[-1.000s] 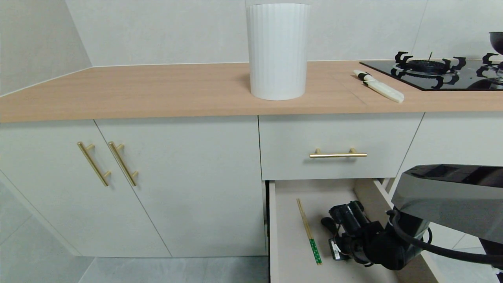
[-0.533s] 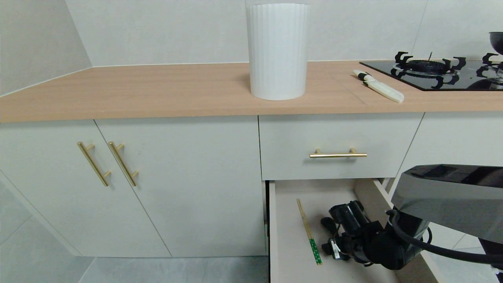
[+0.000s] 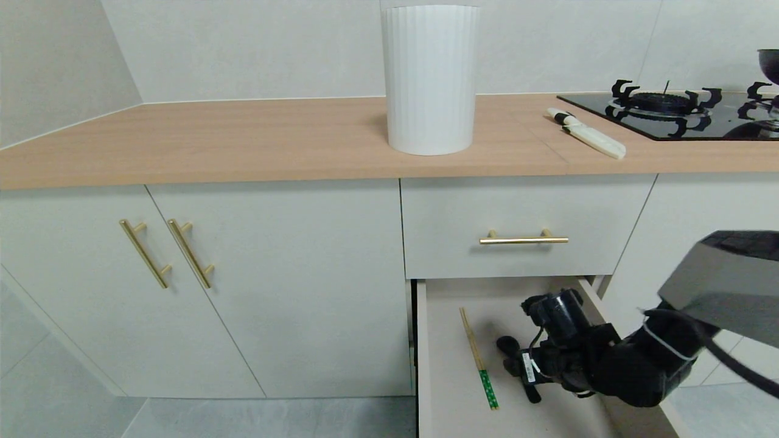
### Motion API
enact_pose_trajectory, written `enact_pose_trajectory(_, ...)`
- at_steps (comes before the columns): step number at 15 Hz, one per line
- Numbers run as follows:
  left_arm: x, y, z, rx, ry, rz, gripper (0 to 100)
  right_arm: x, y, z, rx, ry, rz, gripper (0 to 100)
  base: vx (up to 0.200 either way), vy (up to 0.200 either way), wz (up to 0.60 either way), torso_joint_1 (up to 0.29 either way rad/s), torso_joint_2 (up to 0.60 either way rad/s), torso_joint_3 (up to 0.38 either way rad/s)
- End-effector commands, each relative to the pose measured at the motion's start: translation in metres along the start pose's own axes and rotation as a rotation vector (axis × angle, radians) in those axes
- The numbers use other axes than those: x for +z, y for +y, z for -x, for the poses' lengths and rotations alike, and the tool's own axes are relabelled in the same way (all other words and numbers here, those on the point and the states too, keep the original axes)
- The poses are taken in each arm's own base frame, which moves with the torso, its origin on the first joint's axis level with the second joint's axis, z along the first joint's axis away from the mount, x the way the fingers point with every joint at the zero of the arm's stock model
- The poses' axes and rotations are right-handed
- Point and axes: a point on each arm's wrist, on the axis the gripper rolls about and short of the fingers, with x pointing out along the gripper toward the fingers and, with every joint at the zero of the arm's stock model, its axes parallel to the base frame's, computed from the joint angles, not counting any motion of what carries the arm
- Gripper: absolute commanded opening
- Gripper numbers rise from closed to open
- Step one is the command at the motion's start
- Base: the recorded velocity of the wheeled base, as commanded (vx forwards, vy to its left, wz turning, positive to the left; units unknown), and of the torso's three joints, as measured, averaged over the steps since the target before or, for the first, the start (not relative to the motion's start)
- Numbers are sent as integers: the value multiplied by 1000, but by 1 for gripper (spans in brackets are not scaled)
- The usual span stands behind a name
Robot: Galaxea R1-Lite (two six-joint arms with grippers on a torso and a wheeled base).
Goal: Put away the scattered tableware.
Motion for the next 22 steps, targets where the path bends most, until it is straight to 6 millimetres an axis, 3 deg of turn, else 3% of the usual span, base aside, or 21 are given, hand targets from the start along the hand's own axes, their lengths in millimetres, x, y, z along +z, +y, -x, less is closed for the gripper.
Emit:
enact_pose_trajectory(1, 0, 0, 0, 0, 1, -1, 100, 32, -9, 76, 49, -111, -29, 100, 0, 0, 0, 0, 0, 0)
enact_pose_trajectory(3, 0, 0, 0, 0, 1, -1, 100, 33, -14, 102, 75, -96, -26, 100, 0, 0, 0, 0, 0, 0)
enact_pose_trajectory(7, 0, 0, 0, 0, 1, -1, 100, 15, -21, 129, 91, -77, -12, 100, 0, 0, 0, 0, 0, 0)
enact_pose_trajectory(12, 0, 0, 0, 0, 1, -4, 100, 4, -16, 175, 143, -80, 54, 100, 0, 0, 0, 0, 0, 0)
enact_pose_trajectory(17, 0, 0, 0, 0, 1, -1, 100, 1, -13, 178, 154, -77, 72, 100, 0, 0, 0, 0, 0, 0)
enact_pose_trajectory(22, 0, 0, 0, 0, 1, -1, 100, -2, -13, 176, 156, -58, 82, 100, -200, 0, 0, -2, 3, 7)
